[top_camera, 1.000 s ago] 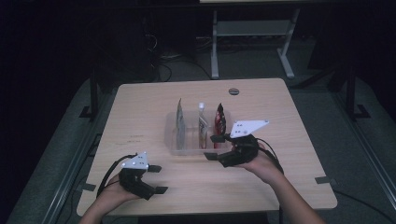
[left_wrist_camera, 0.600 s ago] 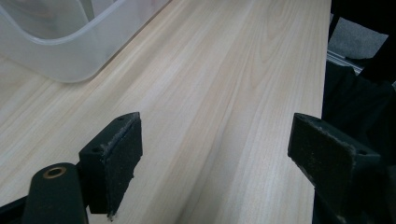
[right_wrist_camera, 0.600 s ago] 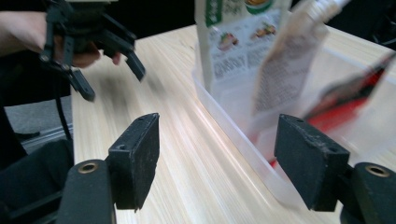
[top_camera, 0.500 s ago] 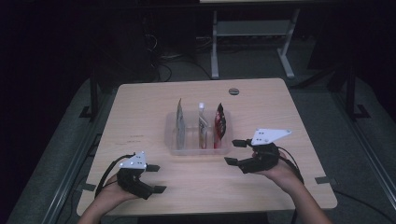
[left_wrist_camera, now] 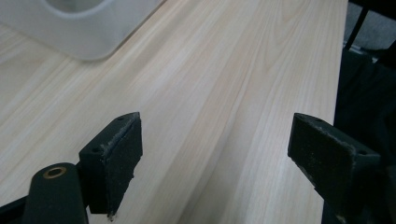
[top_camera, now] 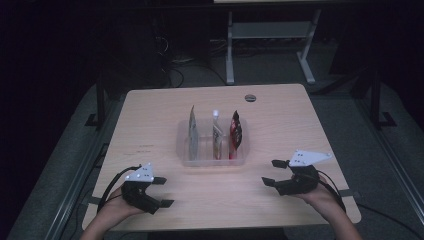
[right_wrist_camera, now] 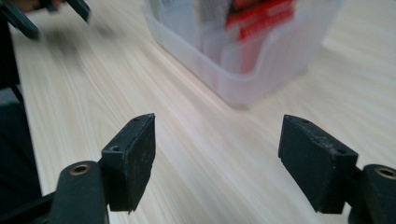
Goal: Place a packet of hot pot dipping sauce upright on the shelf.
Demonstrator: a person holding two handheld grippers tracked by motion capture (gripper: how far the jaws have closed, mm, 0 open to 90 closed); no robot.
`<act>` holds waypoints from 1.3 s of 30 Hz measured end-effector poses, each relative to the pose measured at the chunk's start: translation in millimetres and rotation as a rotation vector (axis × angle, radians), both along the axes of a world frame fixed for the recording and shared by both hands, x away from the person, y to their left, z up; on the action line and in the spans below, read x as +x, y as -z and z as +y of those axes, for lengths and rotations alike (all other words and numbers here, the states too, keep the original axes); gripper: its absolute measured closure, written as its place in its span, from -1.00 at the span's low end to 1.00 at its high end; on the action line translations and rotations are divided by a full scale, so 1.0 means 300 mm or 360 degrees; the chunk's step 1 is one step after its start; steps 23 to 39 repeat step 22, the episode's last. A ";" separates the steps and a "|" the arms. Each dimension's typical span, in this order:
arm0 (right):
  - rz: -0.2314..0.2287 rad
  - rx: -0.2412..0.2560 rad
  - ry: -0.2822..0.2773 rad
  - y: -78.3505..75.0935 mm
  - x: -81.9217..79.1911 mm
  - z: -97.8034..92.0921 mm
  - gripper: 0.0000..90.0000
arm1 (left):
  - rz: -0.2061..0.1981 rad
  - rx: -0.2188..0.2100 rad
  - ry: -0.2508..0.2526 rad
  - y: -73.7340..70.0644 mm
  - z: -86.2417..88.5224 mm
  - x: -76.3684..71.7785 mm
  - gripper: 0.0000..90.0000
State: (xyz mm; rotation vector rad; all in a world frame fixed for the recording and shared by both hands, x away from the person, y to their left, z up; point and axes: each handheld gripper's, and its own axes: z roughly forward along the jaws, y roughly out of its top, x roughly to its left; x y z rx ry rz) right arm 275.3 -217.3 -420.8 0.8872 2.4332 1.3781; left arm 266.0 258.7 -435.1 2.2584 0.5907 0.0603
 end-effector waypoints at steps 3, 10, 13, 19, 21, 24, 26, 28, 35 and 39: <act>0.0037 -0.0098 0.0041 0.031 0.010 -0.029 -0.41 | -0.0020 0.0089 -0.0006 0.007 0.008 0.001 -0.61; 0.0033 -0.0272 0.0026 0.060 0.026 -0.029 -0.41 | 0.0004 0.0116 -0.0033 0.024 0.025 0.017 -0.61; 0.0044 -0.0306 0.0027 0.067 0.026 -0.027 -0.42 | 0.0008 0.0118 -0.0049 0.026 0.035 0.022 -0.61; 0.0057 -0.0302 0.0026 0.065 0.026 -0.029 -0.43 | -0.0001 0.0119 -0.0047 0.027 0.039 0.027 -0.61; 0.0053 -0.0295 0.0023 0.065 0.027 -0.030 -0.43 | 0.0009 0.0119 -0.0050 0.028 0.037 0.026 -0.60; 0.0053 -0.0292 0.0024 0.065 0.027 -0.032 -0.44 | 0.0009 0.0121 -0.0049 0.028 0.036 0.027 -0.60; 0.0053 -0.0292 0.0024 0.065 0.027 -0.032 -0.44 | 0.0009 0.0121 -0.0049 0.028 0.036 0.027 -0.60; 0.0053 -0.0292 0.0024 0.065 0.027 -0.032 -0.44 | 0.0009 0.0121 -0.0049 0.028 0.036 0.027 -0.60; 0.0053 -0.0292 0.0024 0.065 0.027 -0.032 -0.44 | 0.0009 0.0121 -0.0049 0.028 0.036 0.027 -0.60; 0.0053 -0.0292 0.0024 0.065 0.027 -0.032 -0.44 | 0.0009 0.0121 -0.0049 0.028 0.036 0.027 -0.60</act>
